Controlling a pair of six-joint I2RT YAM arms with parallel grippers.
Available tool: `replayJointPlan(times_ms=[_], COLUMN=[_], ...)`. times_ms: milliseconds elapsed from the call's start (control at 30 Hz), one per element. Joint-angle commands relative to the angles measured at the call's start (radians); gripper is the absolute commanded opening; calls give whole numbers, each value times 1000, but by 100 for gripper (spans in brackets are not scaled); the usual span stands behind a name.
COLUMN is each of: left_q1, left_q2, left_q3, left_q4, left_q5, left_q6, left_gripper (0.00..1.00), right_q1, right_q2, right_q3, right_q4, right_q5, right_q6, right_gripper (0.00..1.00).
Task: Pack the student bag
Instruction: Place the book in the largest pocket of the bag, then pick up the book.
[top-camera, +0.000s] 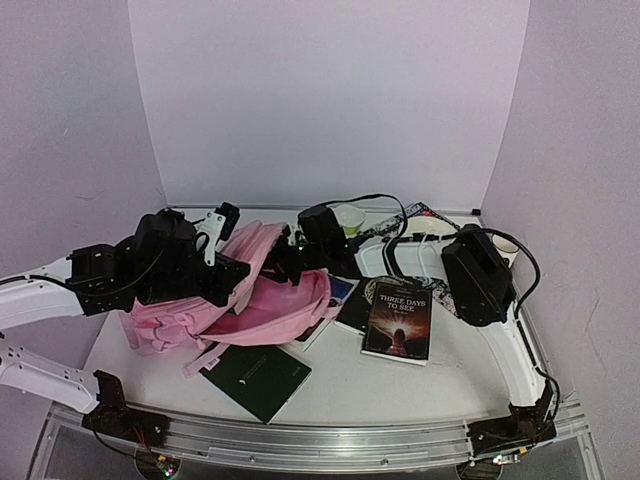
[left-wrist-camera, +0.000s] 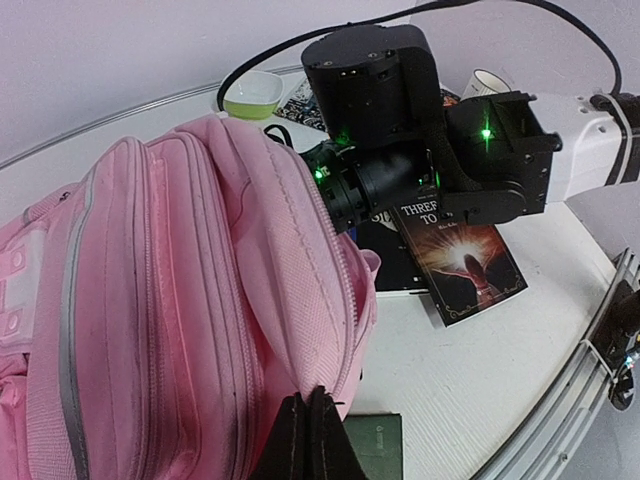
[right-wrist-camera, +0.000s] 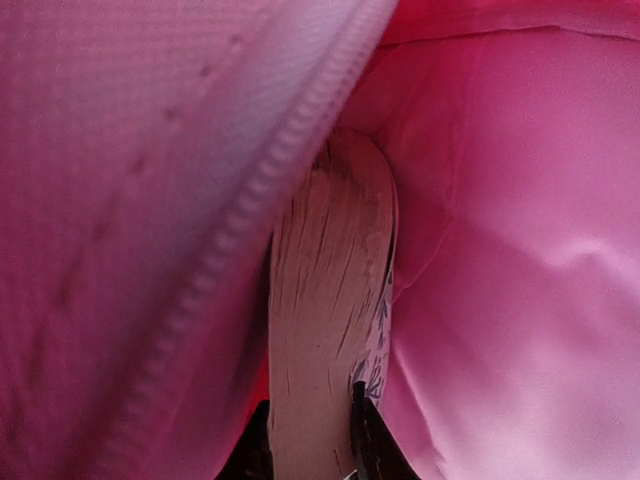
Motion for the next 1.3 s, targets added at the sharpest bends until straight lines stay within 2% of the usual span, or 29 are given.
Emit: replayJointPlan(times_ms=[0,200,433,600,867,1067,1267], left_q1=[-12,-12,-11,-4,18,31,40], left_q2=[-56,-72,-47,-29,7,50,59], left_q3=[6,-30,-56,-70,-85,-69,-53], left_q4=[131,96,83,72,53,53,53], left_q5=[-36,-145,-189,-212,-236,-226,-220], left_q6=[-27,-68,-95,-98,-122,-129,-126], left_gripper=[0,0,0,0,0,0,0], right_q1=[2,-6,-37,-49,-35,44,161], right_q2=[-22,-197,-409,-550,-716,-710,-610], right_q3=[27,-162,-392,-521,-636,-644,-588], right_q4=[21,-84,-234,-357,-689,-859,-969], right_q5=[43,112,197,267,557,773,948], right_q6=[-90,-228,-371,-486,-685,-723,-675], right_gripper=[40,71,85,91,98,98,98])
